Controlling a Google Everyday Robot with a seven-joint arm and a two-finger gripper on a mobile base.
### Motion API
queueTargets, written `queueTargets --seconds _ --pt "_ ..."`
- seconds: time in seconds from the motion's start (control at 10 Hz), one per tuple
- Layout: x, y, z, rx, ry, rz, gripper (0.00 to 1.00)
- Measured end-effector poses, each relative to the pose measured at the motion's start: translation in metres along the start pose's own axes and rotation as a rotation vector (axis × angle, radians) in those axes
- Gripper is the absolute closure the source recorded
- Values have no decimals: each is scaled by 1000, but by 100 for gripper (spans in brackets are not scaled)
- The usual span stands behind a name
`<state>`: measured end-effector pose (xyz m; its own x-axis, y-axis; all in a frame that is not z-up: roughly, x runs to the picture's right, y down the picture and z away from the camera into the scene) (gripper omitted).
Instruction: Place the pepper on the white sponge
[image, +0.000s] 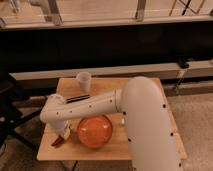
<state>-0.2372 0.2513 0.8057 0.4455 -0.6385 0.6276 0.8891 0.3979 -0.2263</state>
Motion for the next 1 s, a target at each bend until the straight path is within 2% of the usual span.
queueTargets --seconds 0.5,1.0 --pt "-2 -11 -17 6 -1 -67 97" --pt "13 -18 -44 33 -1 -77 97"
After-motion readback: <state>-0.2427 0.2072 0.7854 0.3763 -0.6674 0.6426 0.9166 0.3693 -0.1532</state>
